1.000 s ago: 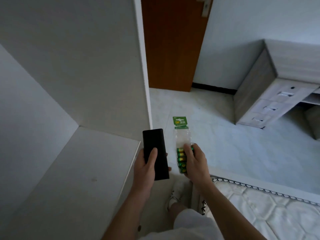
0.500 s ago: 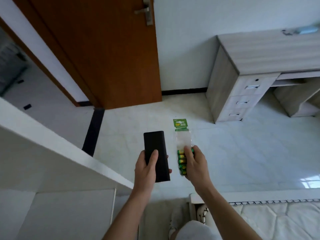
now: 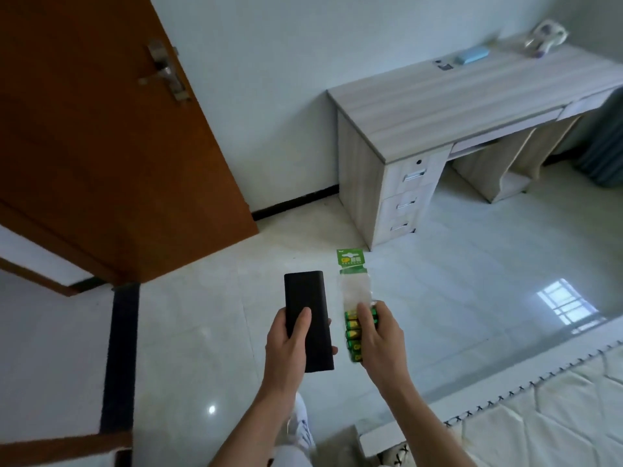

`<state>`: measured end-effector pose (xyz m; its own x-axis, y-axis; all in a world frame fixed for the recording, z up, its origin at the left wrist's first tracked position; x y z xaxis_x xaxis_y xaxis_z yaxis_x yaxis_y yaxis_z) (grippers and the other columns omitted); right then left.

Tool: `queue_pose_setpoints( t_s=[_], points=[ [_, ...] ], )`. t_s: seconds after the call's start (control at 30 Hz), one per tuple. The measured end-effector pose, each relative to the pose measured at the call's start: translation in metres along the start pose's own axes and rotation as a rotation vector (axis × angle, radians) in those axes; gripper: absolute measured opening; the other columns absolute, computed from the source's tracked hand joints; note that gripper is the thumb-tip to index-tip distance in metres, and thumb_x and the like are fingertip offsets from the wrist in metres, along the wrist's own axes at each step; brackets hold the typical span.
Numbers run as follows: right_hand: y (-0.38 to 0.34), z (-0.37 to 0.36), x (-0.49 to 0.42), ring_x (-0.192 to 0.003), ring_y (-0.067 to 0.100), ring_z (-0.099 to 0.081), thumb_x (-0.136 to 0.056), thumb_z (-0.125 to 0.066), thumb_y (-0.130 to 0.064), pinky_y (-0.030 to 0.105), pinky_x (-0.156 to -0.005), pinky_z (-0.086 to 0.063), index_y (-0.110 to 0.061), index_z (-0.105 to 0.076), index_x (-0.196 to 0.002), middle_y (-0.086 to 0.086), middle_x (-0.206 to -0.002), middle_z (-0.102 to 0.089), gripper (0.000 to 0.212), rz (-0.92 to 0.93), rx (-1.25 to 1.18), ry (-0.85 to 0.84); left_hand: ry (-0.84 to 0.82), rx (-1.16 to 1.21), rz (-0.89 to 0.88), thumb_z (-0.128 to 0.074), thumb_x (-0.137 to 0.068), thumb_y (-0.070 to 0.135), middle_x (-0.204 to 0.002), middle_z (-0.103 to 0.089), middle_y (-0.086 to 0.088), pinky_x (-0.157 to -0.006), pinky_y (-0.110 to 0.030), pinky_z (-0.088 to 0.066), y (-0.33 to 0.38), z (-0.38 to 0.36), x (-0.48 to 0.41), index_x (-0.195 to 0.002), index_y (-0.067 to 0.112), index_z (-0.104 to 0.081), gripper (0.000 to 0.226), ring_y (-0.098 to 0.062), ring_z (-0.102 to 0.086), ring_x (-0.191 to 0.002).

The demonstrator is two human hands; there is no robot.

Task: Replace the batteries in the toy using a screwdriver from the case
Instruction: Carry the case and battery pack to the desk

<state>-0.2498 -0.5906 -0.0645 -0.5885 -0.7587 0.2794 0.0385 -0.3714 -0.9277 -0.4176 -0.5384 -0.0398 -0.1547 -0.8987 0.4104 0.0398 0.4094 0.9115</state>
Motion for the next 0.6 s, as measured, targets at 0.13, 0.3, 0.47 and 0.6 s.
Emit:
queue_pose_setpoints(
  t_s=[0.13,0.3,0.47,0.6],
  points=[
    [-0.006,0.015,-0.026,-0.054,0.002,-0.053,-0.103,-0.048,-0.030,0.016,-0.050,-0.041,-0.014,-0.054,-0.085,0.001,-0.070,-0.060,0.025,-0.021,0.000,0.102,-0.100,-0.039,0.000,-0.055,-0.100,0.026,-0.096,-0.075,-0.014,-0.056,-0.033,-0.058,0.013,-0.028,-0.041,-0.116,0.014,-0.061,0.021,-0.040,-0.072,-0.075],
    [-0.018,0.021,-0.064,-0.050,0.001,-0.050,-0.103,-0.050,-0.026,0.016,-0.048,-0.040,-0.011,-0.051,-0.081,-0.002,-0.062,-0.055,0.027,-0.055,-0.016,0.244,-0.255,-0.065,0.014,-0.054,-0.101,0.023,-0.093,-0.076,-0.013,-0.054,-0.031,-0.057,0.033,-0.063,-0.103,-0.114,0.014,-0.062,0.018,-0.042,-0.072,-0.078],
    [-0.031,0.007,-0.108,-0.050,0.003,-0.051,-0.103,-0.050,-0.027,0.020,-0.047,-0.041,-0.008,-0.053,-0.084,0.001,-0.065,-0.058,0.027,-0.127,-0.052,0.382,-0.412,-0.114,0.027,-0.055,-0.100,0.025,-0.096,-0.074,-0.014,-0.058,-0.036,-0.059,0.063,-0.088,-0.174,-0.113,0.014,-0.062,0.018,-0.038,-0.072,-0.080],
    [-0.046,-0.004,-0.142,-0.055,0.004,-0.053,-0.103,-0.050,-0.028,0.022,-0.051,-0.044,-0.008,-0.056,-0.085,0.005,-0.070,-0.061,0.027,-0.161,-0.072,0.483,-0.514,-0.133,0.025,-0.056,-0.100,0.023,-0.096,-0.073,-0.016,-0.059,-0.039,-0.060,0.087,-0.103,-0.220,-0.111,0.012,-0.062,0.016,-0.036,-0.073,-0.079]
  ],
)
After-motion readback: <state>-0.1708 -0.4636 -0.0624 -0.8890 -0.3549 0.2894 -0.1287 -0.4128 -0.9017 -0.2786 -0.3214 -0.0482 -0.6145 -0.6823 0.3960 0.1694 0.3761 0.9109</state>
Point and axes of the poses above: each hand's wrist, its own x-axis away from the middle knuckle, its own z-axis out of the back of the hand, y = z × x, the point moved 9 cm from there along -x, towards the middle knuckle
